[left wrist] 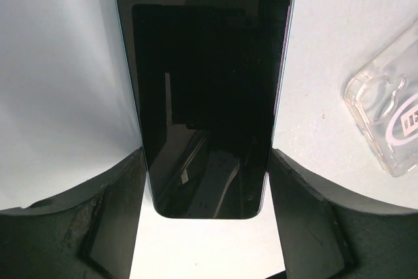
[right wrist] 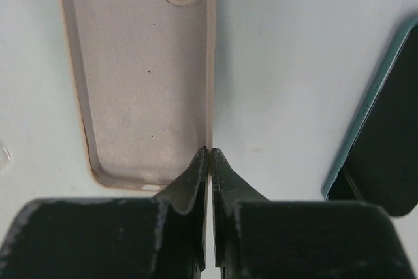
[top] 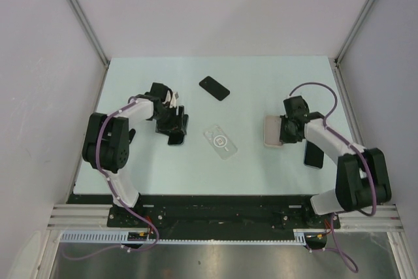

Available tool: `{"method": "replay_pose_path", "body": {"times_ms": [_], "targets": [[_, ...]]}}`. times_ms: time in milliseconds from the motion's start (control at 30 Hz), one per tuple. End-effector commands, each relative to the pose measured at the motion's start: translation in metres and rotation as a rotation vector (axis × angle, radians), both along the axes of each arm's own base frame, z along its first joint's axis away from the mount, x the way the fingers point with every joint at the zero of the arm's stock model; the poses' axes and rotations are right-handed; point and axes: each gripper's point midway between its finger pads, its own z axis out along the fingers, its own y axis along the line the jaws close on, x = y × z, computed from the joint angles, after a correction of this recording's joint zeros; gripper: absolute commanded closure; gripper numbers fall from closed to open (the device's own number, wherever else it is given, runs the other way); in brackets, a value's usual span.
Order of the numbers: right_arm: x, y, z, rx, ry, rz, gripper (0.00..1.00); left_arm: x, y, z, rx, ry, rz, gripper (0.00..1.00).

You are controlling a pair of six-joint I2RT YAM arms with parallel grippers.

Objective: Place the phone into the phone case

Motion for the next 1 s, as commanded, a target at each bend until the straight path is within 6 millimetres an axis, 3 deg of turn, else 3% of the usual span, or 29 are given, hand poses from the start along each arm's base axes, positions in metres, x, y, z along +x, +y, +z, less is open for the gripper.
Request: {"method": "replay_pose_path", "body": {"times_ms": [0, 133, 267, 367, 400, 500, 600, 767, 833, 967], "targets": [[-0.035, 0.013, 0.001, 0.041, 0.005, -0.04, 0.96, -0.023, -0.027, -0.001, -0.067, 0.051, -0.047, 0.36], [-0.059, 0.03, -0.013, 0.078, 0.029, -0.018, 0.97, -0.029, -0.039, 0.006, -0.132, 0.058, -0.049, 0.36], [-0.069, 0.046, -0.016, 0.097, 0.042, -0.003, 0.96, -0.042, -0.044, 0.008, -0.179, 0.068, -0.038, 0.36], [-0.075, 0.043, -0.015, 0.082, 0.058, -0.035, 0.77, -0.052, -0.046, 0.009, -0.213, 0.068, -0.02, 0.36], [-0.074, 0.044, -0.008, 0.092, 0.036, -0.037, 0.66, -0.053, -0.048, 0.01, -0.228, 0.064, -0.02, 0.36], [-0.063, 0.052, 0.018, 0.156, -0.051, -0.047, 0.47, -0.061, -0.052, 0.01, -0.268, 0.072, -0.013, 0.36], [-0.048, 0.079, 0.044, 0.31, -0.137, -0.051, 0.41, -0.066, -0.055, 0.012, -0.299, 0.066, -0.004, 0.37], [-0.025, 0.144, 0.094, 0.592, -0.293, -0.036, 0.41, -0.077, -0.058, 0.013, -0.341, 0.073, 0.014, 0.36], [-0.019, 0.161, 0.104, 0.665, -0.315, -0.059, 0.42, -0.08, -0.06, 0.013, -0.357, 0.076, 0.019, 0.37], [-0.007, 0.21, 0.105, 0.828, -0.277, -0.099, 0.43, -0.084, -0.065, 0.016, -0.404, 0.082, 0.016, 0.37]]}}
